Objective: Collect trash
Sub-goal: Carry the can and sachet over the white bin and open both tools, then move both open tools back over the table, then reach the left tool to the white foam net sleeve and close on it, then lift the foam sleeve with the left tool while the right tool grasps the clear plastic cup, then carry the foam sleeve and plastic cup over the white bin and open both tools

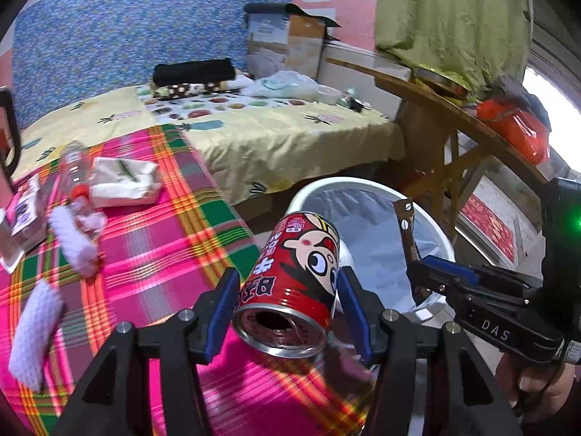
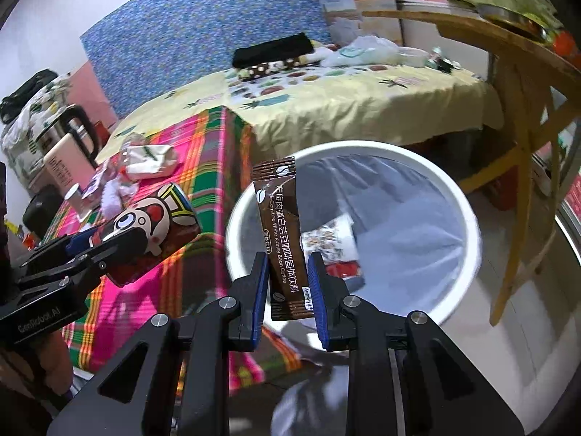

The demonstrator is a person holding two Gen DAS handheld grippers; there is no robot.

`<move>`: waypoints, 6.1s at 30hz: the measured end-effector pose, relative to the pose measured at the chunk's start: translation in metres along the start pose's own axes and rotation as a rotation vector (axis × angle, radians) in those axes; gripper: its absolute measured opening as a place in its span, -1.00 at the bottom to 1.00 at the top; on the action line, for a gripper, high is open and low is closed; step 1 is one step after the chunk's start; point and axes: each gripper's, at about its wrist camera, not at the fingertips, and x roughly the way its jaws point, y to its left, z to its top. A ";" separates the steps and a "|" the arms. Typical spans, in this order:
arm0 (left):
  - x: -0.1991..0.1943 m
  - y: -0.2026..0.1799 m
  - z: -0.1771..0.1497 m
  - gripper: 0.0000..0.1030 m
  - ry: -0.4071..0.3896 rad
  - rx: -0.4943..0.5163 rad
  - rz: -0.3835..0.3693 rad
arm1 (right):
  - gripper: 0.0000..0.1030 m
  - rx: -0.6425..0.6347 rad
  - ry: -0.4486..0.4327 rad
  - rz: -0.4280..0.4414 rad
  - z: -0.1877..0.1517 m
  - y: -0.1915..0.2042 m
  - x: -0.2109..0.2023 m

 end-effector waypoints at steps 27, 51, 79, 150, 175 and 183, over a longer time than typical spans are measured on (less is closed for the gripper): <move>0.057 -0.036 0.019 0.17 0.079 0.049 -0.031 | -0.52 0.114 0.080 -0.050 -0.010 -0.048 0.012; 0.018 -0.001 0.006 0.24 0.031 -0.038 0.018 | 0.17 0.026 0.014 -0.009 -0.001 -0.017 -0.004; -0.048 0.092 -0.055 0.21 -0.030 -0.192 0.275 | 0.17 -0.182 0.035 0.163 -0.014 0.077 0.005; -0.053 0.253 -0.063 -0.46 0.000 -0.458 0.369 | -0.42 -0.412 0.126 0.233 0.069 0.224 0.134; -0.070 0.168 -0.056 -0.46 -0.007 -0.338 0.376 | -0.43 -0.312 0.068 0.293 0.031 0.167 0.044; -0.058 0.122 -0.042 -0.46 -0.005 -0.257 0.290 | -0.43 -0.242 0.042 0.250 0.024 0.127 0.025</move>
